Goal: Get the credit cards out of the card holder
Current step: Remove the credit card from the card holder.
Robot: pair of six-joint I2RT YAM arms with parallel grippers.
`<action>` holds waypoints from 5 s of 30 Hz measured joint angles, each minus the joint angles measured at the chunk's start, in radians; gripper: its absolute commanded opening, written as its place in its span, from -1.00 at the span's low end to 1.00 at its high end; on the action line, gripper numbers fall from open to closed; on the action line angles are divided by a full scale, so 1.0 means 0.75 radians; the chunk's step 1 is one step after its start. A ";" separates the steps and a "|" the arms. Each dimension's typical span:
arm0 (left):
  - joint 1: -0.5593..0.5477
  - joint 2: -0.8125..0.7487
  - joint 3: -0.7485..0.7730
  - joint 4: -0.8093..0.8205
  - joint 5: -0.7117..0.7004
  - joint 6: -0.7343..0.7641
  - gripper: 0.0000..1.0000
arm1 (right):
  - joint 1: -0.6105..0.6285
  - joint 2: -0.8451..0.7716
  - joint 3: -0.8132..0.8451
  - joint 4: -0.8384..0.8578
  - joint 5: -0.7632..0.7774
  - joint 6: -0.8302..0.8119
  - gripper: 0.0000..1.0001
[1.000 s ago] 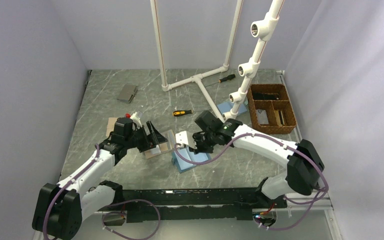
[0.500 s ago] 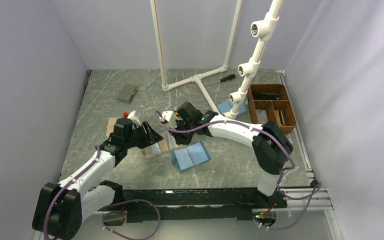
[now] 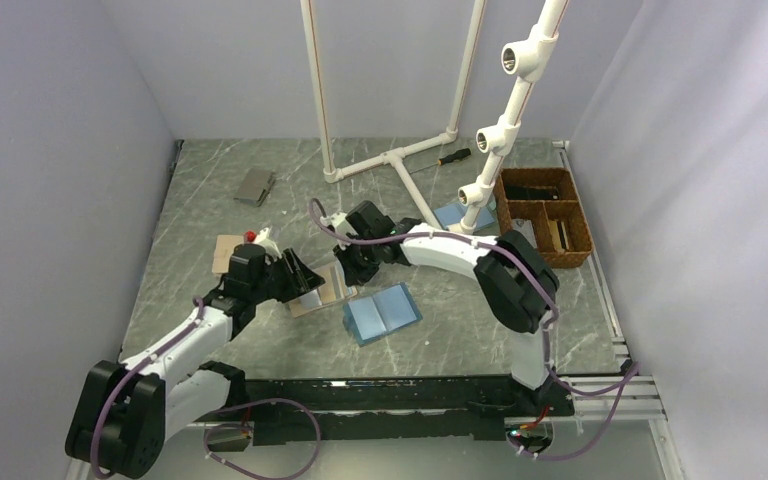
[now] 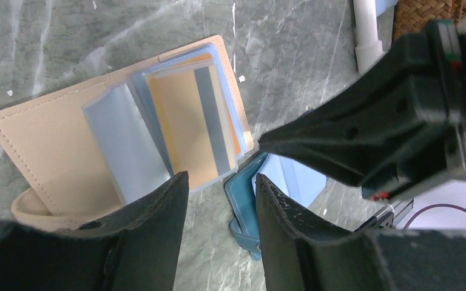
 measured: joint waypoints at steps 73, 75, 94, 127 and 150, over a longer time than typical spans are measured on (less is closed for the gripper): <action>0.010 0.355 0.009 0.237 0.151 0.067 0.46 | -0.055 0.271 0.299 -0.152 -0.271 0.178 -0.37; 0.010 0.355 0.009 0.230 0.146 0.067 0.46 | -0.066 0.271 0.292 -0.143 -0.300 0.187 -0.36; 0.009 0.350 0.027 0.163 0.159 0.077 0.47 | -0.130 0.300 0.245 -0.060 -0.532 0.277 -0.31; 0.009 0.139 0.032 -0.067 0.051 0.070 0.16 | -0.141 0.381 0.136 0.405 -0.902 0.721 -0.87; 0.001 0.009 0.029 -0.221 0.028 0.066 -0.07 | -0.094 0.436 0.141 0.528 -0.992 0.812 -0.82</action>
